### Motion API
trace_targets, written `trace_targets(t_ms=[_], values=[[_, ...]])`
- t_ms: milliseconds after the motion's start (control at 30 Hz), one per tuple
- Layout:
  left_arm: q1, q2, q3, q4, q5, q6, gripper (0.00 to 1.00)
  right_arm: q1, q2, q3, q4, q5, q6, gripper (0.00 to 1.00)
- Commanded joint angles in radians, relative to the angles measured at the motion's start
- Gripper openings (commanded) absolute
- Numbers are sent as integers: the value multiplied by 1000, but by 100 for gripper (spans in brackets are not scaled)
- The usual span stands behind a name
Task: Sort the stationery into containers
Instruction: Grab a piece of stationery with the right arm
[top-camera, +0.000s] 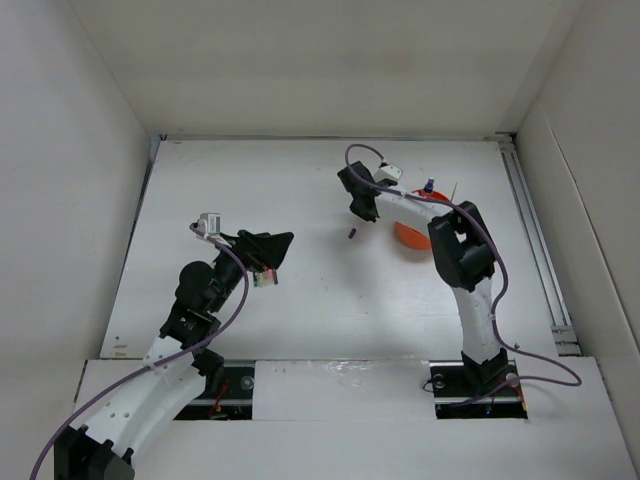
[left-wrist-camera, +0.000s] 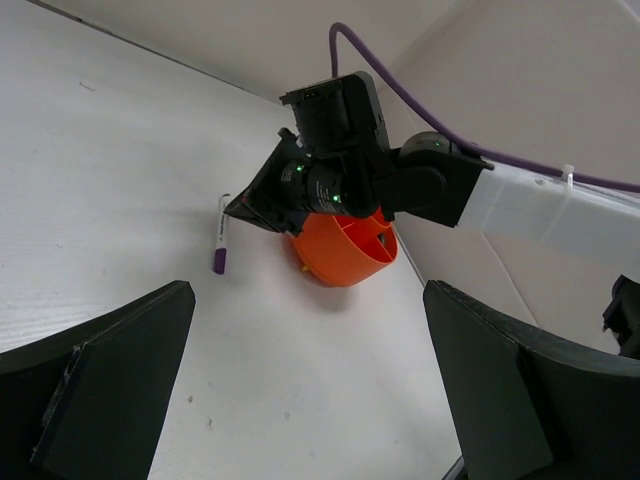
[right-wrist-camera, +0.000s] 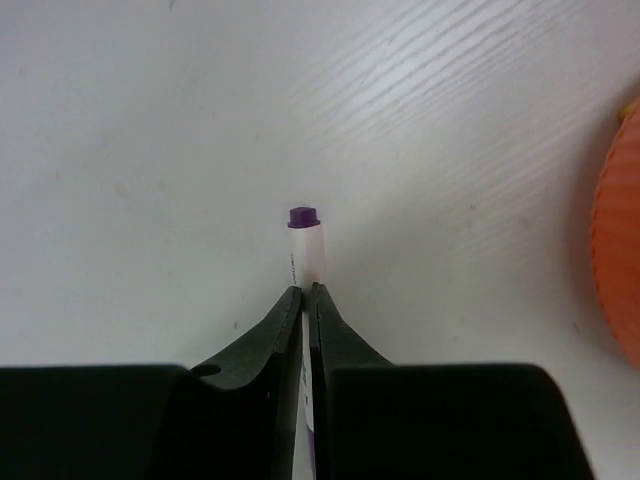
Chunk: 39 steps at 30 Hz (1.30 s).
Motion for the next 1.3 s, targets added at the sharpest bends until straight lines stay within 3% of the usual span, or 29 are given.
trace_targets(t_ms=[0, 100, 333, 433, 667, 833, 1000, 1267], values=[[-2, -11, 2, 17, -1, -2, 100, 26, -48, -37, -21, -12, -30, 11], [-2, -11, 2, 17, -1, -2, 100, 26, -48, -37, -21, -12, -39, 36], [-2, -11, 11, 8, -11, 7, 100, 17, 1, -18, -30, -34, -58, 36], [-2, -11, 11, 8, -11, 7, 100, 8, 23, -8, -30, -47, -70, 21], [-2, -11, 11, -1, -11, 7, 100, 8, 14, -18, -30, -80, -102, 0], [-2, -23, 11, -1, -21, 7, 100, 8, -87, -96, 50, -107, -111, 0], [-2, -23, 11, -1, -21, 7, 100, 8, -348, -175, 183, -114, -143, 0], [-2, -13, 11, -1, -9, 7, 100, -64, -592, -215, 203, 173, -153, 0]])
